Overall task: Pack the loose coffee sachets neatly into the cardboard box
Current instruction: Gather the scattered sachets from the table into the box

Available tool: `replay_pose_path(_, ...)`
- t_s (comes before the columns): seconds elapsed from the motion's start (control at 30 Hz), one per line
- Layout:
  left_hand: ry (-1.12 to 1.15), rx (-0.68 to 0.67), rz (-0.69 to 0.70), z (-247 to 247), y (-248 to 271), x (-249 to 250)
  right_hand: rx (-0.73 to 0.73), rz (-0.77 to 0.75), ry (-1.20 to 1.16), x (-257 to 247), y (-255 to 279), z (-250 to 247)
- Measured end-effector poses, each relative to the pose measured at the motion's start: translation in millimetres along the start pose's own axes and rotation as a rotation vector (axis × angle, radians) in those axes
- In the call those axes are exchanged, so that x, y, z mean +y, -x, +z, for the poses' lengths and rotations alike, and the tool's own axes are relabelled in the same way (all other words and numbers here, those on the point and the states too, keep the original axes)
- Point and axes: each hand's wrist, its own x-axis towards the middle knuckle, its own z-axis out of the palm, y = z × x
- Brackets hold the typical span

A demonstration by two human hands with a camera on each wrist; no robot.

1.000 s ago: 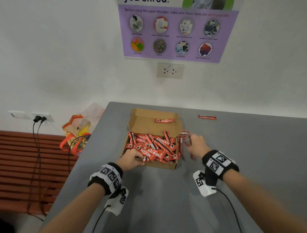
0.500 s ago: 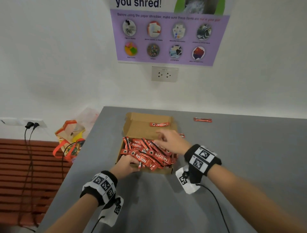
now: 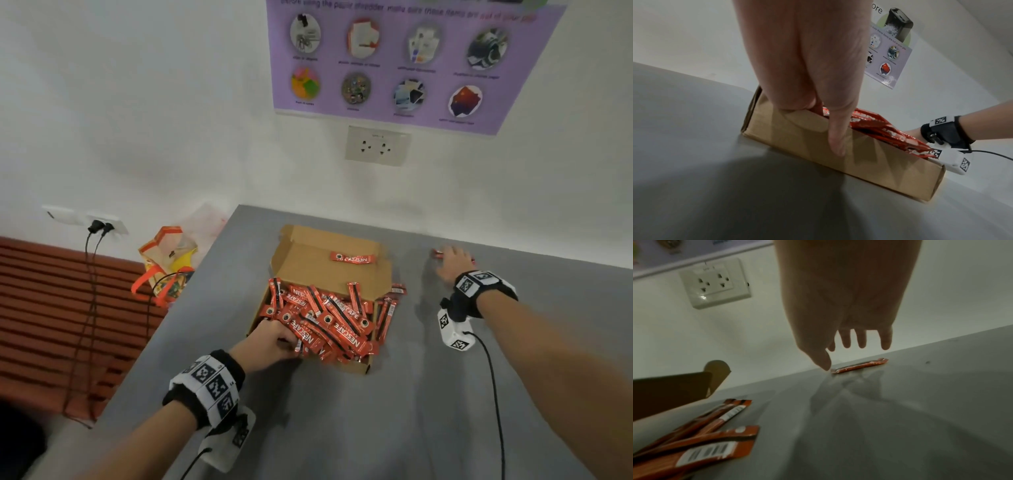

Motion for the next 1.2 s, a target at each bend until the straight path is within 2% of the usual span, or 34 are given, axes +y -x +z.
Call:
replay_pose_path(0.2, -0.003, 0.02, -0.04, -2, 0, 8, -0.093, -0.016, 0.031, -8, -12, 9)
replay_pose_path(0.3, 0.002, 0.005, -0.066, -1, 1, 4, -0.084, -0.067, 0.022, -9, -10, 16)
replay_pose_path(0.47, -0.012, 0.001, -0.065, 0, 0, 1, 0.038, -0.097, 0.068, -19, 5, 24)
replay_pose_path(0.53, -0.028, -0.001, -0.068, 0, 0, 3, 0.032, -0.129, 0.045, -26, 12, 29)
replay_pose_path(0.73, -0.028, 0.004, -0.061, -1, -1, 3, 0.1, -0.008, 0.012, -27, 40, 34)
replay_pose_path(0.83, -0.047, 0.004, -0.051, -2, -1, 6, 0.061, -0.061, -0.205, -37, 55, 38)
replay_pose_path(0.93, -0.056, 0.01, -0.029, -3, 1, 6, 0.079, -0.049, -0.416, -51, 69, 38)
replay_pose_path(1.0, -0.053, 0.011, -0.024, -3, 1, 6, 0.026, -0.032, -0.48, -60, 80, 38)
replay_pose_path(1.1, -0.04, 0.021, -0.04, -2, 1, 5, -0.173, -0.083, -0.455, -68, 89, 41)
replay_pose_path(1.2, -0.038, 0.036, -0.055, -1, 0, 6, -0.19, -0.111, -0.384, -72, 97, 46)
